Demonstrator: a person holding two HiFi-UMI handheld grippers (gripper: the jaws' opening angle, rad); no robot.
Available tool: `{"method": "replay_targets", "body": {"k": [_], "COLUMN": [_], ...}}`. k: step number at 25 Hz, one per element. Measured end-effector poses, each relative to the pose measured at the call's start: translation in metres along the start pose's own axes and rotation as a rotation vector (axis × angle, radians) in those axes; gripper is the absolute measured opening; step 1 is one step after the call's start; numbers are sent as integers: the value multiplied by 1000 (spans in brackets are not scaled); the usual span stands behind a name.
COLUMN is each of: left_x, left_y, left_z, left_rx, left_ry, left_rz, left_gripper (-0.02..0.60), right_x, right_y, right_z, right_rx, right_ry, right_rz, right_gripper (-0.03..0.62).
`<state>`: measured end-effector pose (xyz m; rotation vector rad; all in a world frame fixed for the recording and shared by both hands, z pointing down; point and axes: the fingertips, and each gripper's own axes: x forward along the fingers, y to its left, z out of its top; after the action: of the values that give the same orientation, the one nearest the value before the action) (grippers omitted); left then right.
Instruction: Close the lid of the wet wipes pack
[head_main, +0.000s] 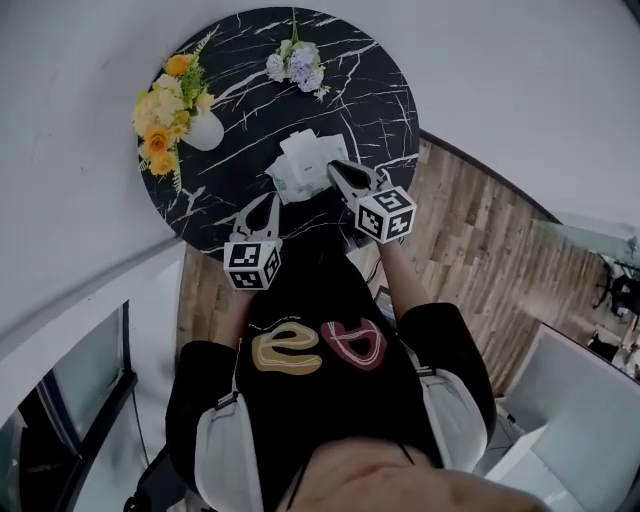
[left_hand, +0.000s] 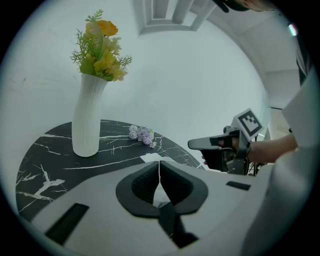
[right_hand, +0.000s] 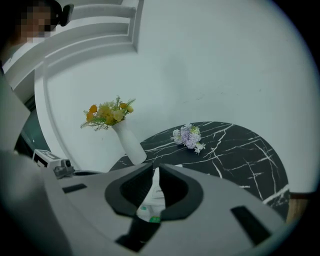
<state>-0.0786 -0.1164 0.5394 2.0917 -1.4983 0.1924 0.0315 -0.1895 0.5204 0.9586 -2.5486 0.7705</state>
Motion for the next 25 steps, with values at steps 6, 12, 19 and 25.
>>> {"method": "replay_targets", "body": {"k": [6, 12, 19, 25], "left_x": [15, 31, 45, 52], "left_y": [9, 10, 20, 28], "left_z": [-4, -7, -10, -11], "left_rx": [-4, -43, -89, -87], "left_ry": [37, 52, 67, 82], "left_rz": [92, 132, 182, 219], "left_gripper": [18, 18, 18, 18], "right_x": [30, 57, 90, 116], "right_y": [-23, -41, -61, -63], "right_z": [14, 18, 12, 1], "right_rx": [-49, -94, -91, -40], "right_ry": [94, 208, 349, 476], "right_rz": [81, 169, 270, 385], "right_gripper": [86, 107, 107, 107]}}
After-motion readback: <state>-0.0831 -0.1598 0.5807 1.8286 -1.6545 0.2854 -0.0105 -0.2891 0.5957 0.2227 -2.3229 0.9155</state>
